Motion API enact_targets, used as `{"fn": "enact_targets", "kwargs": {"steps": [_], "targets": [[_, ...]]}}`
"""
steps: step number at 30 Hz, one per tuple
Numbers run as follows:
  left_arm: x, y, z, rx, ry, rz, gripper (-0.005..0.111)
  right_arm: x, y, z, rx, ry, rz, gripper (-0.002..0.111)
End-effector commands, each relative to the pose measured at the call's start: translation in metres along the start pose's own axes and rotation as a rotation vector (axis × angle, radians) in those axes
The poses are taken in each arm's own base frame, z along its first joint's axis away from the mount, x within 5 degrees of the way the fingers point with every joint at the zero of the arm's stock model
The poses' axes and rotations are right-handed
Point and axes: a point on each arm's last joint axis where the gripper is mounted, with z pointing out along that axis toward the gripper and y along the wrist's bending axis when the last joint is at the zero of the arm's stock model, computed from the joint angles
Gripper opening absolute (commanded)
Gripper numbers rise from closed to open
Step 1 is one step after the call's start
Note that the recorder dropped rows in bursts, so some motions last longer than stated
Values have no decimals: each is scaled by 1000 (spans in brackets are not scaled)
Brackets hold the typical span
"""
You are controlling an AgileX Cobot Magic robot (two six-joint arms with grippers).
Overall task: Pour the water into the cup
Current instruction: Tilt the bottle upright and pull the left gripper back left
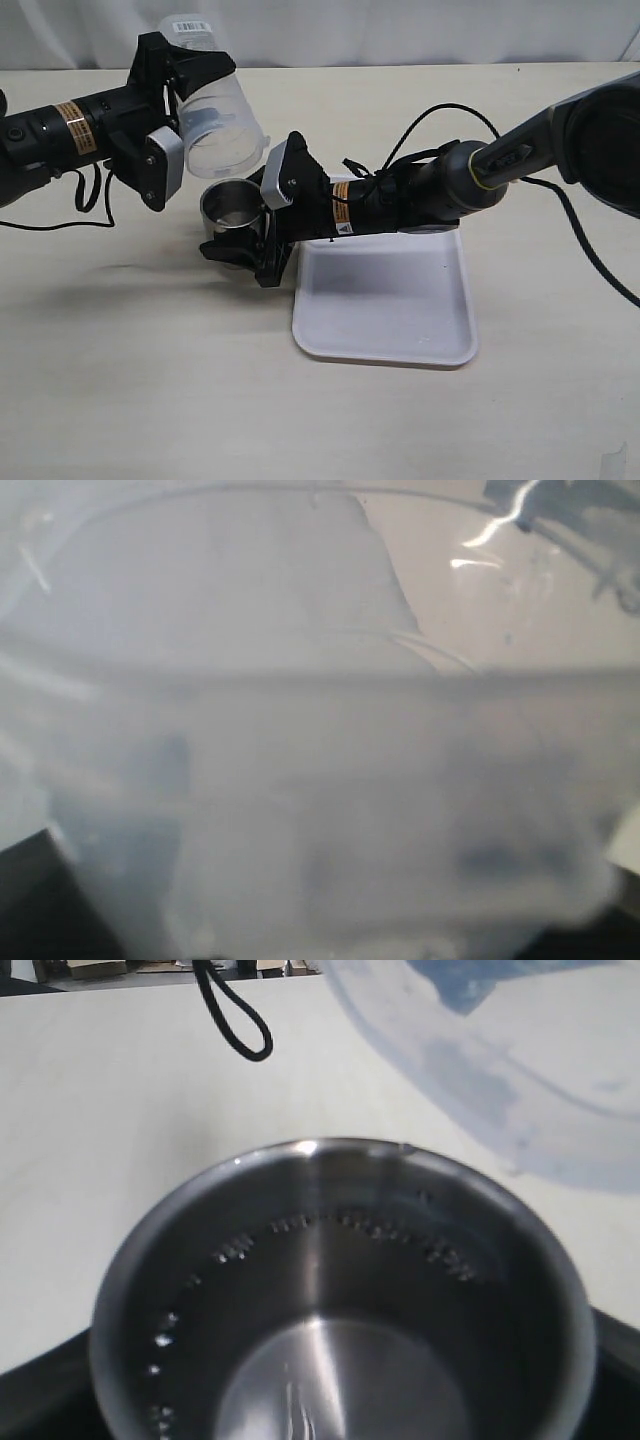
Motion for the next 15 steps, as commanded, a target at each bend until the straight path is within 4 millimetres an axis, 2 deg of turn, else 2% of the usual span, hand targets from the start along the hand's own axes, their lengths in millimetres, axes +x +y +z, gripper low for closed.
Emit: {"fn": "enact_targets", "kwargs": {"steps": [1, 13, 15], "targets": [[4, 9, 0, -44, 27, -26, 0, -7, -1, 0, 2, -40, 1, 4], [9, 10, 0, -63, 74, -164, 0, -7, -1, 0, 2, -40, -6, 4], [12, 11, -1, -78, 107, -239, 0, -7, -1, 0, 2, -40, -6, 4]]}}
